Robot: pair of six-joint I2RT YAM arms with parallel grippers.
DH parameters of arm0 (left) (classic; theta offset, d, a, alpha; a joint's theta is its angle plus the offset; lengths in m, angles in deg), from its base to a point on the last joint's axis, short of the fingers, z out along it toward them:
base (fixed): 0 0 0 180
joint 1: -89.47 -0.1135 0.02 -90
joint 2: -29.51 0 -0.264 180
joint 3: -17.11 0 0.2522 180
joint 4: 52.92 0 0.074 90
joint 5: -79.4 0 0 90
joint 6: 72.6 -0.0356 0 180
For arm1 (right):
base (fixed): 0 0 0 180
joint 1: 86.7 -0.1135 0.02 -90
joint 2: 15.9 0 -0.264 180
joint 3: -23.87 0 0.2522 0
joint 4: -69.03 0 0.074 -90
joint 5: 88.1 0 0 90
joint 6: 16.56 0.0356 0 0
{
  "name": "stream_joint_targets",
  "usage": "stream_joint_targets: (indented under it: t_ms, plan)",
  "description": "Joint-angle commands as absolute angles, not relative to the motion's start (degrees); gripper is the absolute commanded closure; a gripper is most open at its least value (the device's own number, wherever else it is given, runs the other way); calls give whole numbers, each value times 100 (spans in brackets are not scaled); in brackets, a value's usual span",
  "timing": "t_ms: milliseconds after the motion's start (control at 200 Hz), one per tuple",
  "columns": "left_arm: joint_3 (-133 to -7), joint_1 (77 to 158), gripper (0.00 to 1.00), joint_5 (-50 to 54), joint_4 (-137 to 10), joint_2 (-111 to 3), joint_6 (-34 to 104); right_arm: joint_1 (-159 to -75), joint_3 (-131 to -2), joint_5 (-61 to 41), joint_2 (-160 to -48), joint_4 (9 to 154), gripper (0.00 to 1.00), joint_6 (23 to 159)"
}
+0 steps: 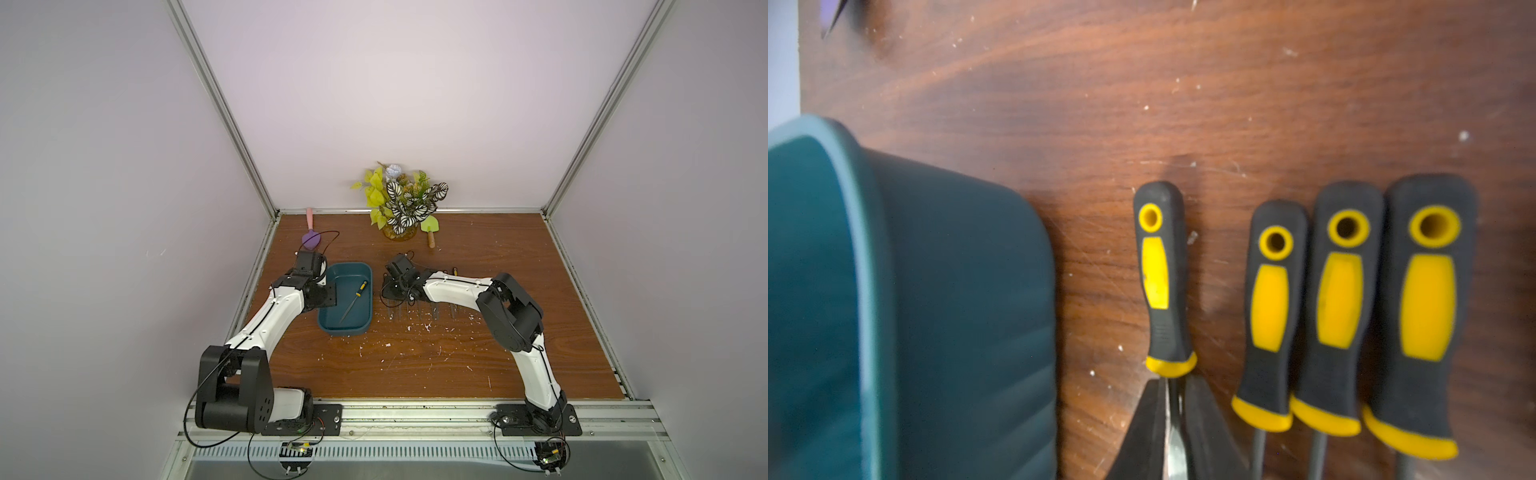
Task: Take the file tool out of the storage box
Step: Adjust the file tool at the center of the board, then pick up the file tool from the storage box.
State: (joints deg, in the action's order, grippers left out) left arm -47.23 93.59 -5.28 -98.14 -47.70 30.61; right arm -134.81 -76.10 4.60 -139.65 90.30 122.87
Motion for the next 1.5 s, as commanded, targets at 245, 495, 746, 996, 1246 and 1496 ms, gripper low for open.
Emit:
stream_joint_targets:
  t_ms: [245, 495, 746, 996, 1246, 1496]
  plan:
    - [-4762, 9298, 48, -348, -9822, -4568, 3080, -13466, -7750, 451, -13352, 9058, 76, 12117]
    - [-4794, 9477, 64, 47, -9601, -4638, 3225, -13462, -7264, 1198, -12233, 8463, 74, 11643]
    - [-5076, 10001, 64, -251, -9406, -5305, 3350, -13167, -5912, 2089, -10575, 7818, 71, 10946]
    - [-5316, 10138, 58, -234, -9265, -6017, 3338, -12472, -4761, 2039, -9378, 7702, 58, 10624]
    - [-5361, 10426, 55, -282, -9103, -6553, 3374, -11973, -4363, 1925, -8907, 7721, 58, 10561]
    - [-5376, 10423, 56, -483, -9009, -6835, 3376, -11881, -4225, 1803, -8882, 7726, 57, 10579]
